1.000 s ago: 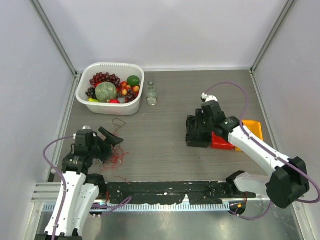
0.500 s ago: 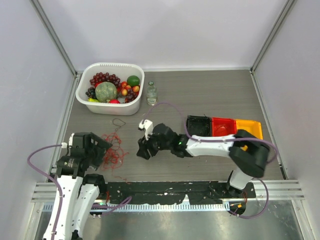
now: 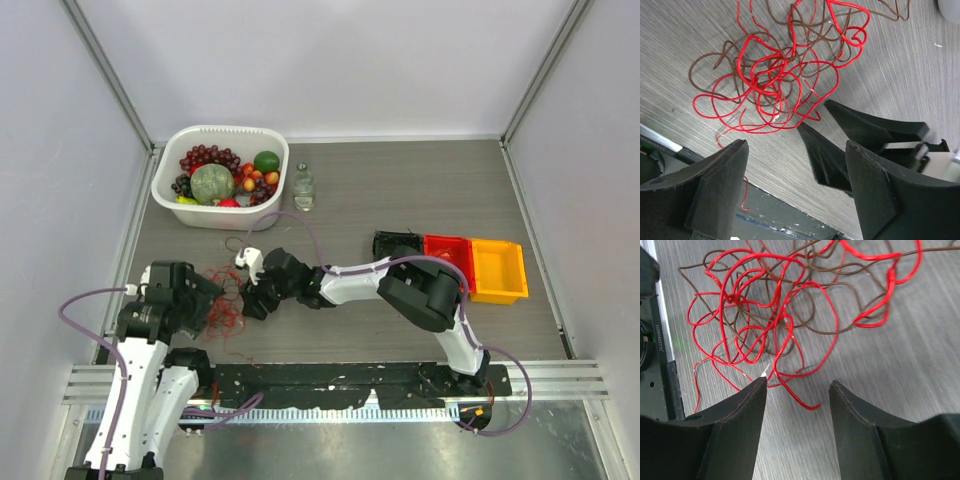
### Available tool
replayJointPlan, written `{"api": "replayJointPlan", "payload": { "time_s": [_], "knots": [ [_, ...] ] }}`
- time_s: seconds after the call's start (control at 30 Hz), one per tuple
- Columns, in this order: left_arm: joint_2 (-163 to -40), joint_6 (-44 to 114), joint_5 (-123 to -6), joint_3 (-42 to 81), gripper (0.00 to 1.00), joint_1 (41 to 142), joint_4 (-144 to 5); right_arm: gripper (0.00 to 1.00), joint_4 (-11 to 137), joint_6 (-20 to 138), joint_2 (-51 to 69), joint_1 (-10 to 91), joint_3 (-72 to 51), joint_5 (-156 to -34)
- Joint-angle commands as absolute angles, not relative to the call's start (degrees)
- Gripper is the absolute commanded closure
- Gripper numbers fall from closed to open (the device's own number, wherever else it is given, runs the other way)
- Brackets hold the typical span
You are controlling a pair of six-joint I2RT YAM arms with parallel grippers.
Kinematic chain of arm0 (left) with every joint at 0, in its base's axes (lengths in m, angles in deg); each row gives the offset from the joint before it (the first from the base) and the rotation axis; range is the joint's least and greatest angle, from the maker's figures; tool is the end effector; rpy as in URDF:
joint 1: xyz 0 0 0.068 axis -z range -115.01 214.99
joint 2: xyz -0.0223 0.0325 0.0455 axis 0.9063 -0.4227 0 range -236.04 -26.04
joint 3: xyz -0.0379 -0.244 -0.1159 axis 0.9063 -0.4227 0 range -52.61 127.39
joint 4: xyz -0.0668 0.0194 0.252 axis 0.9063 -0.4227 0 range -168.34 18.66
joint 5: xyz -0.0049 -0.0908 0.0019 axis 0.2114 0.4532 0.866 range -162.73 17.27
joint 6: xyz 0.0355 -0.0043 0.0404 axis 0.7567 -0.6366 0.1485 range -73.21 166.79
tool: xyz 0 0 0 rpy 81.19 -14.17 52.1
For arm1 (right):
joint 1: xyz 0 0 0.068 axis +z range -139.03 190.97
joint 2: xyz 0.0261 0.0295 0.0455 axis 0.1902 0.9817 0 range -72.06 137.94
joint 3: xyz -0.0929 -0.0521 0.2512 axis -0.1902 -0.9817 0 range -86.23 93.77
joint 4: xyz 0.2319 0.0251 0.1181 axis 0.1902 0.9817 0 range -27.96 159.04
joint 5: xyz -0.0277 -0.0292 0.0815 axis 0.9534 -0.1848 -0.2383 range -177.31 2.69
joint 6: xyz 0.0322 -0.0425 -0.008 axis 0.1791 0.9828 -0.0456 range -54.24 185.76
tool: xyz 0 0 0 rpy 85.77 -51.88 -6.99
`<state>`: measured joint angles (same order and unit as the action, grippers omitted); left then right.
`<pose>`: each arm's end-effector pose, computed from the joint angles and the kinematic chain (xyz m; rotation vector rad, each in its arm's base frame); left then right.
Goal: Untangle the cables
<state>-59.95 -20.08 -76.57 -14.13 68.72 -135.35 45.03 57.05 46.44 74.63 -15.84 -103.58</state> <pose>0.0960 -0.0039 0.2458 -1.4069 2.2427 -0.3455 0.1894 0.4049 0.1472 -1.2076 1.9256 1.0164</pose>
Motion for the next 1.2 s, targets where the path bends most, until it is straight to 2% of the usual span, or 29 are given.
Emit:
{"api": "replayJointPlan", "payload": {
  "time_s": [0.0, 0.17, 0.2, 0.23, 0.27, 0.33, 0.47, 0.57, 0.77, 0.93, 1.17],
  "knots": [
    [-61.37, -19.48, -74.84, -14.38, 0.19, 68.51, -130.49, 0.44, 46.57, 60.65, 48.00, 77.06, -12.48, -104.80],
    [-62.78, -18.43, -74.75, -14.90, 0.25, 68.60, -127.33, 0.58, 44.39, 59.26, 46.07, 79.26, -17.92, -102.96],
    [-63.04, -18.07, -74.32, -15.17, 0.25, 68.51, -126.37, 0.70, 43.94, 58.82, 45.46, 79.17, -18.63, -102.35],
    [-63.48, -17.72, -73.88, -15.52, 0.26, 68.51, -125.23, 0.76, 43.50, 58.12, 45.10, 79.17, -19.59, -100.60],
    [-64.18, -17.46, -73.00, -15.78, 0.26, 68.51, -123.82, 0.88, 43.59, 57.85, 44.06, 79.17, -19.87, -99.45],
    [-65.76, -16.84, -69.15, -17.27, 0.25, 68.51, -120.40, 0.99, 44.55, 57.50, 41.25, 79.35, -21.27, -96.03],
    [-69.63, -16.39, -61.32, -24.02, 0.17, 68.51, -106.89, 0.99, 45.86, 56.00, 30.81, 79.35, -27.42, -90.83],
    [-75.59, -19.55, -57.80, -30.98, 0.13, 68.51, -92.04, 0.99, 48.59, 55.56, 21.93, 79.35, -30.41, -92.32],
    [-89.31, -17.46, -61.74, -30.29, 0.10, 68.60, -83.13, 0.99, 56.67, 53.89, 2.70, 79.35, -33.76, -88.64],
    [-95.64, -15.79, -63.76, -30.11, 0.10, 68.42, -80.22, 0.99, 64.41, 51.26, -13.22, 79.35, -26.66, -84.24],
    [-98.91, -15.70, -61.39, -29.50, 0.10, 68.42, -78.90, 0.99, 74.33, 53.44, -18.62, 79.35, -8.47, -74.14]
  ]
}}
